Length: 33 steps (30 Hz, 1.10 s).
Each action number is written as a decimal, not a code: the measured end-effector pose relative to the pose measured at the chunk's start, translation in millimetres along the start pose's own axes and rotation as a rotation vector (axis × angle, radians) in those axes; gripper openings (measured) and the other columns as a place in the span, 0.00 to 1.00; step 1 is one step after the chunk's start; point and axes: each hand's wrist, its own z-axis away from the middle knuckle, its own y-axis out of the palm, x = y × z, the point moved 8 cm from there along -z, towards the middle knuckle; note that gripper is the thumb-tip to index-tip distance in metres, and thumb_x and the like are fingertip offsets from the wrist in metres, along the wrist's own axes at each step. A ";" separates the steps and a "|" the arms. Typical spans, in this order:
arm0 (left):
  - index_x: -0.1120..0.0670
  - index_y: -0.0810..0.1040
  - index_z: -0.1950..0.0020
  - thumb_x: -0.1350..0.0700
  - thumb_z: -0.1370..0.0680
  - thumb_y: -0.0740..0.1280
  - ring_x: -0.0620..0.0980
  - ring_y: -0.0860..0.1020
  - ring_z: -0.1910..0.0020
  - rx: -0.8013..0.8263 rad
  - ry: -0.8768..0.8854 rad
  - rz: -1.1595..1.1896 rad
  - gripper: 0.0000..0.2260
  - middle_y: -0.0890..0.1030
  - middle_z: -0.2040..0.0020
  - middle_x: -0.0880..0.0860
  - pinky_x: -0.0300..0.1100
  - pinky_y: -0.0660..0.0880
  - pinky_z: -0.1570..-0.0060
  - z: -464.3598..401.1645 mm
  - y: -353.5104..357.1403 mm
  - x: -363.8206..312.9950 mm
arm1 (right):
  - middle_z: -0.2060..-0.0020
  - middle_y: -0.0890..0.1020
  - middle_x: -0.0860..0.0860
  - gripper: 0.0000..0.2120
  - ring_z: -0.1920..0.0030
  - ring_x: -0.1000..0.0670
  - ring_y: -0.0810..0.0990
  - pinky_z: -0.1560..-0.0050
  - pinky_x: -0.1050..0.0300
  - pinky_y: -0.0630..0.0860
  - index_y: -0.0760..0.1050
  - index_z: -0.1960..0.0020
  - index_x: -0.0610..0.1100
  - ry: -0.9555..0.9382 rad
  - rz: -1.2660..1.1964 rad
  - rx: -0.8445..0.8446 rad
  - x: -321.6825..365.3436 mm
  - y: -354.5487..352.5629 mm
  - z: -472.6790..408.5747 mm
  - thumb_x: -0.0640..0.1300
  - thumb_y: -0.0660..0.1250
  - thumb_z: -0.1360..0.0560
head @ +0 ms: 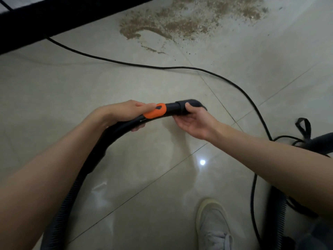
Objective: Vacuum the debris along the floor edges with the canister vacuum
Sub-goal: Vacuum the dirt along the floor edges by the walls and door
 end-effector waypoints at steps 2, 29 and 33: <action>0.56 0.73 0.57 0.40 0.21 0.57 0.52 0.72 0.73 0.062 -0.095 0.015 0.20 0.75 0.69 0.56 0.39 0.70 0.71 10.8 -1.0 16.3 | 0.54 0.79 0.39 0.10 0.55 0.44 0.80 0.55 0.55 0.78 0.72 0.48 0.33 0.063 0.029 -0.009 -21.4 -4.6 12.3 0.42 0.62 0.19; 0.55 0.78 0.55 0.42 0.21 0.61 0.48 0.74 0.64 -0.649 0.059 0.198 0.17 0.78 0.61 0.54 0.40 0.69 0.61 241.1 -175.7 -132.6 | 0.43 0.77 0.48 0.19 0.43 0.50 0.76 0.36 0.52 0.72 0.70 0.32 0.47 0.078 0.964 0.490 -1.3 247.6 199.4 0.38 0.66 0.21; 0.53 0.77 0.57 0.44 0.21 0.61 0.49 0.74 0.62 -0.724 0.124 0.239 0.14 0.78 0.59 0.56 0.42 0.69 0.59 305.8 -212.0 -202.5 | 0.37 0.76 0.46 0.24 0.39 0.50 0.76 0.40 0.57 0.71 0.69 0.30 0.48 -0.032 1.067 0.557 16.0 305.7 283.9 0.43 0.70 0.24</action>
